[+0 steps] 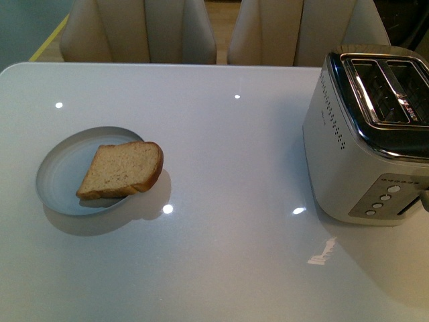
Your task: Left arm holds plate, right arm toasts bread
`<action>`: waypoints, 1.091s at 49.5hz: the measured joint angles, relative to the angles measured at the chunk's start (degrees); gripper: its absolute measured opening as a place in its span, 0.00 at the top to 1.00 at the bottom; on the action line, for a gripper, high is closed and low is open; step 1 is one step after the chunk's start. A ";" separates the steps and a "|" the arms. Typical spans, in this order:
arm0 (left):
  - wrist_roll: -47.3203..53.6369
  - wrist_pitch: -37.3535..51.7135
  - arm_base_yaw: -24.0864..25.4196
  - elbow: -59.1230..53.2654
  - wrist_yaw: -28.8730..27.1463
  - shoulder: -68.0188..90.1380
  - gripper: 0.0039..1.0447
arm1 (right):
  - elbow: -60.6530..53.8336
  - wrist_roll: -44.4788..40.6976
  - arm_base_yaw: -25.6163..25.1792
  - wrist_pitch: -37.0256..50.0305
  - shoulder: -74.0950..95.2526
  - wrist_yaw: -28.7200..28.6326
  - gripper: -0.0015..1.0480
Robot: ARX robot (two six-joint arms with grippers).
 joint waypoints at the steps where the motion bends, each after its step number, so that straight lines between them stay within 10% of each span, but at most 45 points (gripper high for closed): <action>1: 0.00 0.00 0.00 0.00 0.02 0.00 0.07 | 0.00 0.00 0.00 0.00 0.00 0.00 0.09; 27: -0.04 0.00 0.00 0.02 0.04 0.02 0.07 | 0.00 0.00 0.00 0.00 0.00 0.00 0.09; 36: -9.81 -25.33 5.55 12.20 16.48 19.74 0.07 | 0.00 0.00 0.00 0.00 0.00 -0.02 0.09; 54: -9.99 6.69 12.33 23.39 20.02 63.82 0.07 | -0.02 -0.02 0.00 0.00 0.00 0.00 0.09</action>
